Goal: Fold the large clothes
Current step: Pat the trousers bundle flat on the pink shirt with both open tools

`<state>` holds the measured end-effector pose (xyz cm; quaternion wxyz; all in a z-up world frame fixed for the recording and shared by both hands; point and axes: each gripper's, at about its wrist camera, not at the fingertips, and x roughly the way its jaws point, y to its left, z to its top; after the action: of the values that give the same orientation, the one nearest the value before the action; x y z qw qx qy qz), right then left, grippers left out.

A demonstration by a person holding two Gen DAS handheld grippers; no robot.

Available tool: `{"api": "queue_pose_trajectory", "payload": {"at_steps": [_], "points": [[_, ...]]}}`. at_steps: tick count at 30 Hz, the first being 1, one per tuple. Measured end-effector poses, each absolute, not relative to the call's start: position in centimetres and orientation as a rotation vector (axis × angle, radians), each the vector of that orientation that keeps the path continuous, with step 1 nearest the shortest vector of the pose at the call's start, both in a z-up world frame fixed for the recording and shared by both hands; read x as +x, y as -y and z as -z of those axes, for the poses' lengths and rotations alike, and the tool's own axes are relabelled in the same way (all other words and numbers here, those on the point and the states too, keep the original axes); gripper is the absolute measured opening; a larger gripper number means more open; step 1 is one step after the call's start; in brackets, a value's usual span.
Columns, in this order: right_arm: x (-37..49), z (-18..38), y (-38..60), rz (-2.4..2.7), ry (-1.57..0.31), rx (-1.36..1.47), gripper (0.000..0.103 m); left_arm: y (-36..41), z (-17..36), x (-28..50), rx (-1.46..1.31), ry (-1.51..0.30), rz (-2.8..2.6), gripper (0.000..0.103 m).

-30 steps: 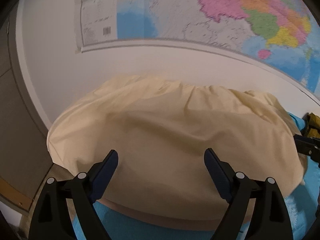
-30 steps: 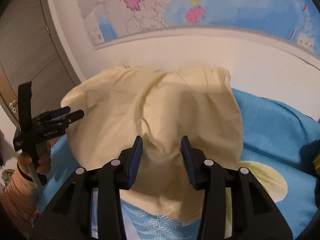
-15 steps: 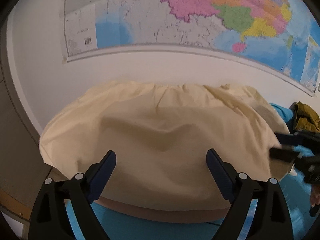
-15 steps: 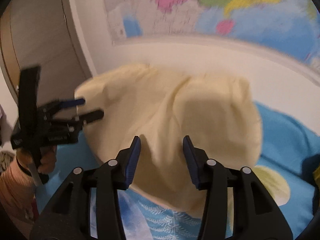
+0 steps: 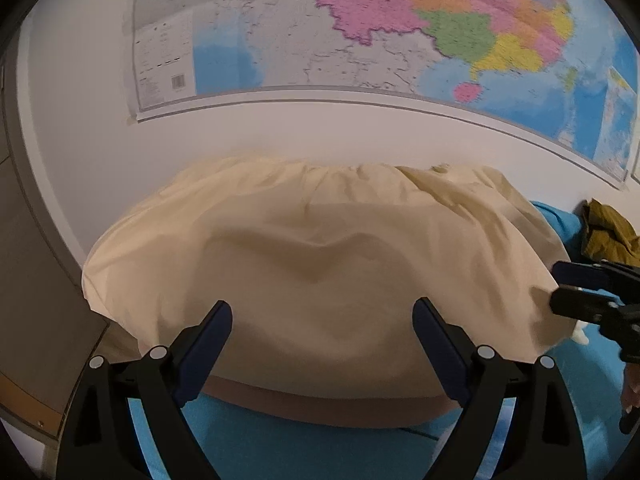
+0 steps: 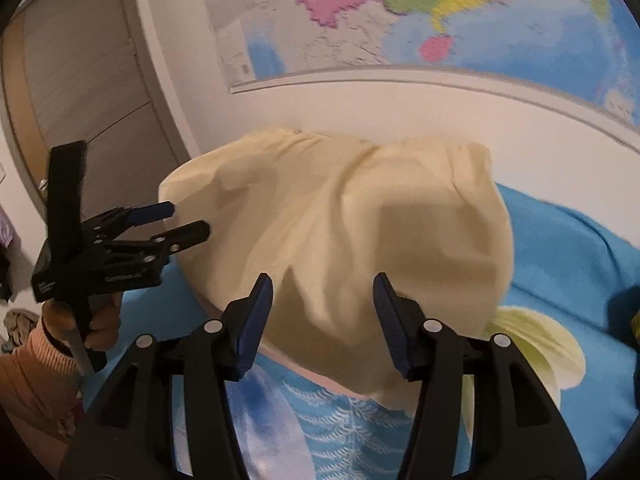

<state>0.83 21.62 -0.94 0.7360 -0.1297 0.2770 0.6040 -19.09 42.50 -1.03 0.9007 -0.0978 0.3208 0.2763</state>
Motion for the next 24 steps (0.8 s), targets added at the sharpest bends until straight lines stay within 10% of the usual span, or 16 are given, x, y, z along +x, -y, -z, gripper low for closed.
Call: {"api": "queue_pose_trajectory", "payload": {"at_steps": [24], "points": [[3.0,-0.3,-21.1,-1.268,-0.579,-0.186,0.053,-41.4,2.0,-18.0,-0.218,-0.679,-0.568,0.09]]}}
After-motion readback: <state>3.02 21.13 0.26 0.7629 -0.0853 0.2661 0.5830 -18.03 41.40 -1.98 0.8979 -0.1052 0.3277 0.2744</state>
